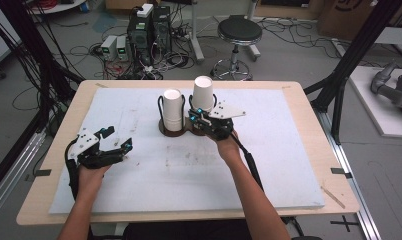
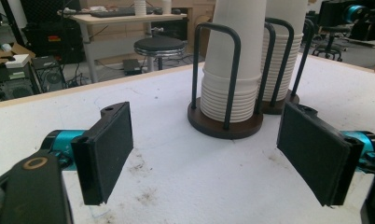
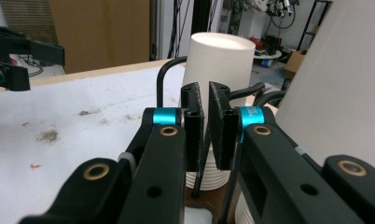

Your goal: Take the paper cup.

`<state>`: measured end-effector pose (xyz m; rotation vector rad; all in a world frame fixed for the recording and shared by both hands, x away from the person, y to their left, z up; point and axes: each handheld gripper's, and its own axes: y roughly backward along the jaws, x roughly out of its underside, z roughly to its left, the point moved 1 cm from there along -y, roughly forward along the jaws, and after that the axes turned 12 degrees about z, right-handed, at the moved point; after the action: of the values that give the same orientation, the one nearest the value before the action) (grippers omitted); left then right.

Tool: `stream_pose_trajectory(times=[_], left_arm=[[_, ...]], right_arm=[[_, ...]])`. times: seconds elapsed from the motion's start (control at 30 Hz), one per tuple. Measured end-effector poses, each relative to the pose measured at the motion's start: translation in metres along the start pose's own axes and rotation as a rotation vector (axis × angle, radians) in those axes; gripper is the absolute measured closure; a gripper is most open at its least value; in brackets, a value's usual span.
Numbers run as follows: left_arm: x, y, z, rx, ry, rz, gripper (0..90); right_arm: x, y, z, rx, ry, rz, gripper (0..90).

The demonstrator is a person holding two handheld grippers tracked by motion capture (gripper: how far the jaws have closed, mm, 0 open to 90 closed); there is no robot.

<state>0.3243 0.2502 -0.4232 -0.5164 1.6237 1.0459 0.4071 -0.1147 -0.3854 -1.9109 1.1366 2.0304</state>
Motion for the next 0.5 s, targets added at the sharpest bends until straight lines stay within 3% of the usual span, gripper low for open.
stream_pose_trajectory(times=[0.3, 0.5], left_arm=[[0.000, -0.001, 0.001, -0.001, 0.003, 0.001, 18.4], [0.000, -0.001, 0.002, 0.000, 0.004, 0.002, 18.4]], right_arm=[[0.000, -0.021, 0.009, -0.023, 0.001, 0.027, 87.3], [0.002, -0.037, 0.017, 0.007, -0.016, 0.055, 90.0]])
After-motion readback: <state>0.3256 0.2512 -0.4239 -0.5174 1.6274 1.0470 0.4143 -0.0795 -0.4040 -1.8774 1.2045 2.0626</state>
